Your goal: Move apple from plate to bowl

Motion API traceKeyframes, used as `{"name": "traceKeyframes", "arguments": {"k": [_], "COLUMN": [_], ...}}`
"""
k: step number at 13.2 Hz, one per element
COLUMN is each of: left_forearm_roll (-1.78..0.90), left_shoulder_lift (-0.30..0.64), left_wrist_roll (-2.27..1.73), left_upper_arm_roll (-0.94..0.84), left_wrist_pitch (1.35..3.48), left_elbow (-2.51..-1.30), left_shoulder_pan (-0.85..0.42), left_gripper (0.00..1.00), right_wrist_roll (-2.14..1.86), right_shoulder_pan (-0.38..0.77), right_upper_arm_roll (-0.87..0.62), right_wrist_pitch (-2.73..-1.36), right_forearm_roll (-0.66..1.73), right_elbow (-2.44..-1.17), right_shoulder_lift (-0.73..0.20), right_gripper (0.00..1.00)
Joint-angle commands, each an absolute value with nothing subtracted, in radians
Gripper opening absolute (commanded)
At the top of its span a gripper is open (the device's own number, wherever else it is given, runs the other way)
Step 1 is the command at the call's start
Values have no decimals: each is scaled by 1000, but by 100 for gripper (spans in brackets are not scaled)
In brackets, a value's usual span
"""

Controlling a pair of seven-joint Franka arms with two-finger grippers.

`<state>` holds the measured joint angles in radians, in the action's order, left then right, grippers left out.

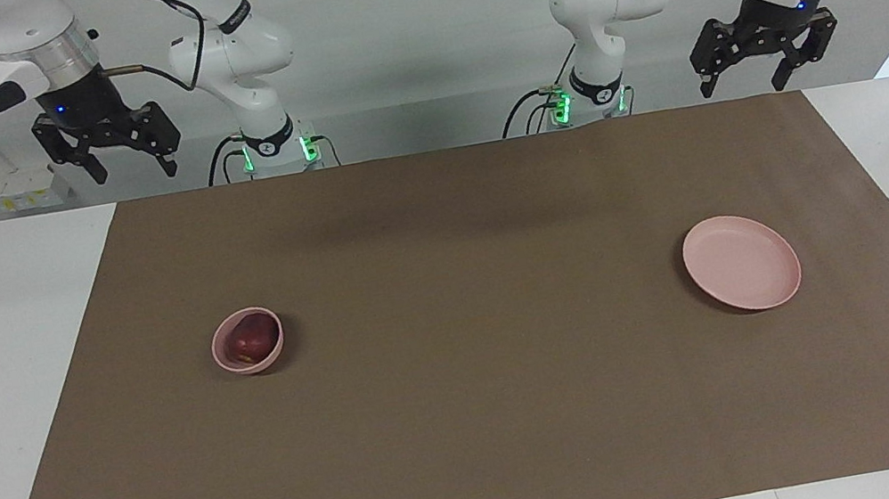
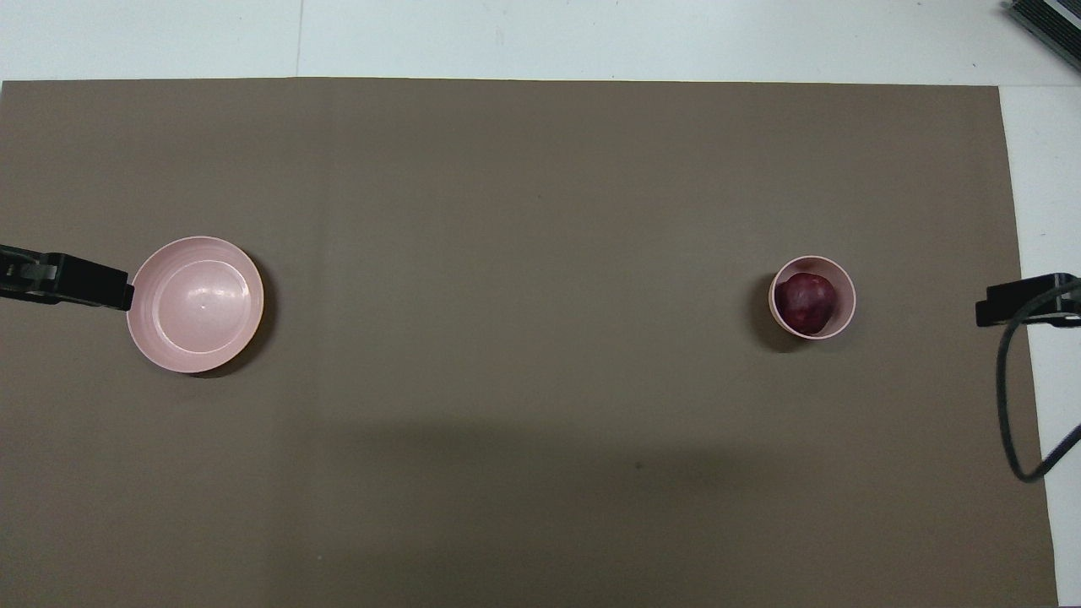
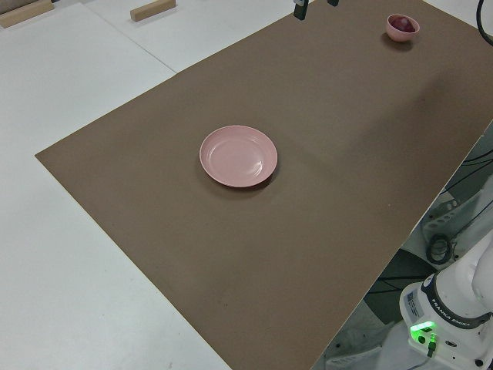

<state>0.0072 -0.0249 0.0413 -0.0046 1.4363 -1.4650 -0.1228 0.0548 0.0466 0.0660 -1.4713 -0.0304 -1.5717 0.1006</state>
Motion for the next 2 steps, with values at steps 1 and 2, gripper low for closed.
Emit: {"name": "traceKeyframes", "arguments": {"k": [1,2], "left_forearm_roll": [20,20], "left_shoulder_lift": [-46,-46], "left_wrist_roll": [44,49], "left_upper_arm_roll": [-3,-3], "left_wrist_pitch": [1443,1440], "left_elbow": [-1489,-1491], "left_shoulder_pan": [-121,-121], "left_gripper": [100,100], "right_wrist_roll": [37,37], "right_shoulder_pan": [38,38], "right_upper_arm_roll": [61,61], "right_wrist_pitch": [-1462,-1462], "right_forearm_roll": [-26,-26], "right_elbow": [-1583,-1583], "right_shoulder_lift": [117,117], "right_gripper": [100,100]}}
